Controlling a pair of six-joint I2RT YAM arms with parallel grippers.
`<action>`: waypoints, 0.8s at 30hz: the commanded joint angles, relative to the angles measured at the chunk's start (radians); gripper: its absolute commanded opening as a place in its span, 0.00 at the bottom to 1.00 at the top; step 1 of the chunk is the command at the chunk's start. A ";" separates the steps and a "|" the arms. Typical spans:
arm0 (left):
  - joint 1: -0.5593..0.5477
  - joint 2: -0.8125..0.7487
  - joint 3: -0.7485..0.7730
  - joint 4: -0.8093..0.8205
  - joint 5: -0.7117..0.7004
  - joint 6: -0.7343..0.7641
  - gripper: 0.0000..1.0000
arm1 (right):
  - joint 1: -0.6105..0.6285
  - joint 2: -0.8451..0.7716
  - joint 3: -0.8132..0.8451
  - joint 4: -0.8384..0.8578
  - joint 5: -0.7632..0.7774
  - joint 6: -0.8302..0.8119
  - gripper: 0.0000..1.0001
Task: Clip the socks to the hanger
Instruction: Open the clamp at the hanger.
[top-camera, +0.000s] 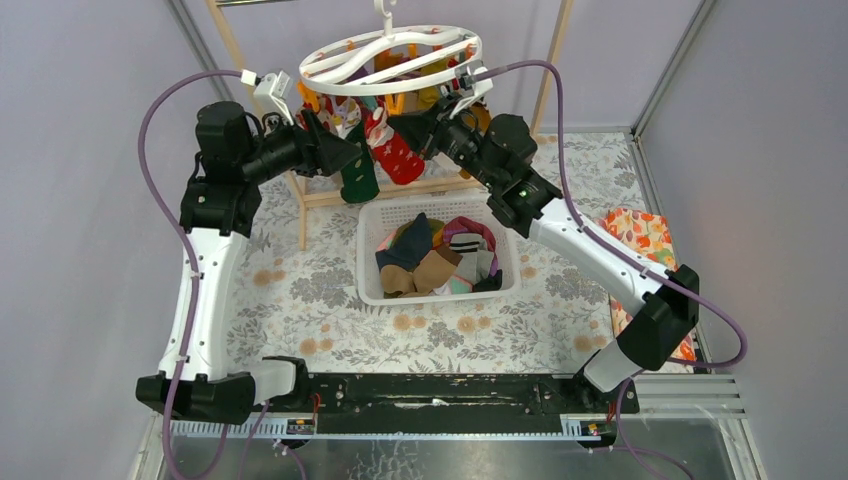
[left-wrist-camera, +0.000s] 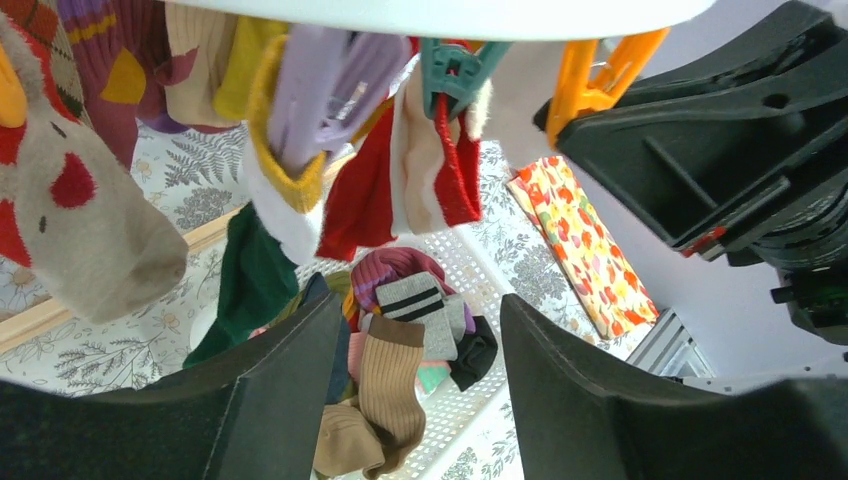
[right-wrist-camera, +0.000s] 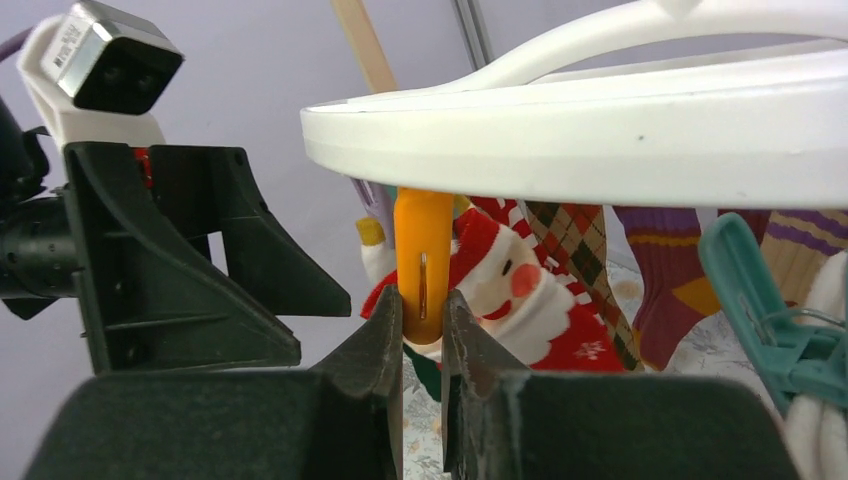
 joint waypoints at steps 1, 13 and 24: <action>0.004 -0.019 0.077 -0.034 0.014 -0.014 0.67 | 0.060 0.036 0.098 -0.003 0.057 -0.079 0.00; 0.004 0.039 0.169 0.128 0.136 -0.210 0.66 | 0.148 0.111 0.207 -0.103 0.100 -0.141 0.00; 0.004 0.101 0.159 0.212 0.096 -0.216 0.67 | 0.163 0.125 0.226 -0.116 0.098 -0.135 0.00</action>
